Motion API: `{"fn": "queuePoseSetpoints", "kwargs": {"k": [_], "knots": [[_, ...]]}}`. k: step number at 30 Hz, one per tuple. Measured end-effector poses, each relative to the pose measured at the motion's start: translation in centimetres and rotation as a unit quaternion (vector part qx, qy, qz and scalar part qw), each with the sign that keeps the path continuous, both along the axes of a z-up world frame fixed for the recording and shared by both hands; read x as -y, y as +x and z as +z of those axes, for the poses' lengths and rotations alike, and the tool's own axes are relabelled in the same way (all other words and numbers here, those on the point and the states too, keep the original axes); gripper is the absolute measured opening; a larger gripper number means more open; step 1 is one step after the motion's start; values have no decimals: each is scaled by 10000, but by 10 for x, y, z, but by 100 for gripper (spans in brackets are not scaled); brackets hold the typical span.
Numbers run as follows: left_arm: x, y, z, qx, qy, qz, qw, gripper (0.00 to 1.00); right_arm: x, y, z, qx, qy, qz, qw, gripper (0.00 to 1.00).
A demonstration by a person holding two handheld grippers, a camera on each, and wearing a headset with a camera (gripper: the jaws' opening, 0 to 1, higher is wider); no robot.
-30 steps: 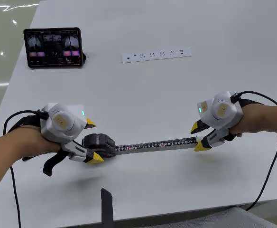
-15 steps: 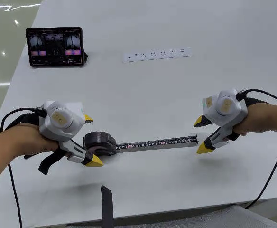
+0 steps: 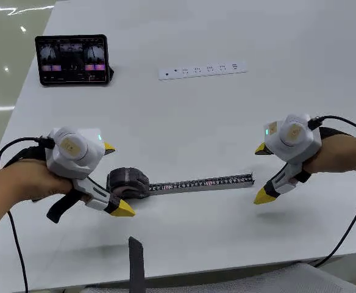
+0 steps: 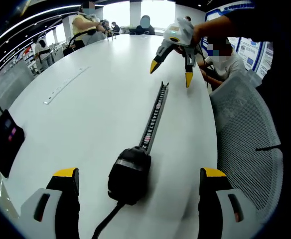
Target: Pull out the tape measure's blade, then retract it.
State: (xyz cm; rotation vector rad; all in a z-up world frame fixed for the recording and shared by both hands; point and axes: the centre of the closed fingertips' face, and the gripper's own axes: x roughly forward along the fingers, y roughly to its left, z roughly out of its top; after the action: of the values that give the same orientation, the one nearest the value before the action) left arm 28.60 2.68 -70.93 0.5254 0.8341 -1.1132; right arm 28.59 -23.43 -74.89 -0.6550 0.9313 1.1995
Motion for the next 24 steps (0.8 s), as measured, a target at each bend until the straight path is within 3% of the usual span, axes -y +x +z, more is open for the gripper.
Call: {"fn": "queuePoseSetpoints", "kwargs": {"k": [2,5,7,9,10,16,19,21,23,24], "knots": [[-1,4,2,112,-91,116,9998,99,0,1,2,33,46,-111,9999,81],[0,7,8,115,-366,419,9984,99,1,1,6,49,195,-298,9994,84],[0,1,7,-58,-469,526,9975,99,4,2,7,87,238,-431,9988,86],[-2,-2,4,-47,-470,583,9972,99,6,3,9,150,361,-595,9975,88],[-2,-3,3,-22,-522,650,9965,99,6,5,12,199,505,-733,9958,89],[-11,-3,0,189,-649,968,9930,99,17,4,19,285,752,-1146,9902,96],[-18,1,2,324,-798,1323,9875,99,23,3,23,386,893,-1364,9859,98],[-21,1,4,308,-926,1547,9831,99,23,2,27,448,1049,-1484,9823,99],[-24,2,8,354,-1114,1785,9770,99,28,-1,27,476,1064,-1575,9806,99],[-25,0,9,285,-1243,1921,9730,99,30,-2,28,521,1093,-1620,9793,99]]}}
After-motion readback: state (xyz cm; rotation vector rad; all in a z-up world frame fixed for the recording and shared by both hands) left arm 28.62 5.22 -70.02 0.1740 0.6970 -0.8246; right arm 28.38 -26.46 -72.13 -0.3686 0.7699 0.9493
